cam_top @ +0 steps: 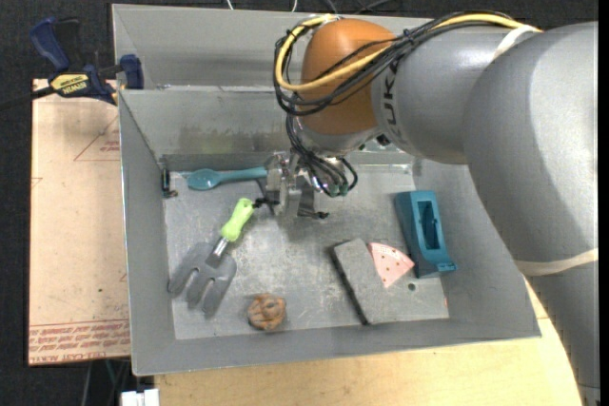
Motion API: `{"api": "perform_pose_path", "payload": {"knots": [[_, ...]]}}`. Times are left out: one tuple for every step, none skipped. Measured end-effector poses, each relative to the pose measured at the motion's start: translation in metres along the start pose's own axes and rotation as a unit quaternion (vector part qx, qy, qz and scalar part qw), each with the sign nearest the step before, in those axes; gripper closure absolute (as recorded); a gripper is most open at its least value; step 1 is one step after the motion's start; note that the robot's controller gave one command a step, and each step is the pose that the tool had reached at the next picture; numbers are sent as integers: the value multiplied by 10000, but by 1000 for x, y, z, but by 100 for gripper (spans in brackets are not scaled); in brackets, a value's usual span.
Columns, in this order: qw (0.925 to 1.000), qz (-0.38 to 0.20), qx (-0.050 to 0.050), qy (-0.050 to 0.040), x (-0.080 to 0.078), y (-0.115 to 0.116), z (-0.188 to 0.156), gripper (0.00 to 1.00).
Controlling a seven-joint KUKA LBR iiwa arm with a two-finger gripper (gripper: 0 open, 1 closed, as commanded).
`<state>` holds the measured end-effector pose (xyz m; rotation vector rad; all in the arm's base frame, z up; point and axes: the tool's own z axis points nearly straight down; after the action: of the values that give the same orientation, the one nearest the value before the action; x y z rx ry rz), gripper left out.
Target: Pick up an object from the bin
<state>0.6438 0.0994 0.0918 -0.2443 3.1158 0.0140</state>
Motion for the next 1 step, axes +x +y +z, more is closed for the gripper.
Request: {"api": "perform_pose_path", "payload": {"knots": [[10000, -33, 2, 44, 2, 0, -39, 100]]}}
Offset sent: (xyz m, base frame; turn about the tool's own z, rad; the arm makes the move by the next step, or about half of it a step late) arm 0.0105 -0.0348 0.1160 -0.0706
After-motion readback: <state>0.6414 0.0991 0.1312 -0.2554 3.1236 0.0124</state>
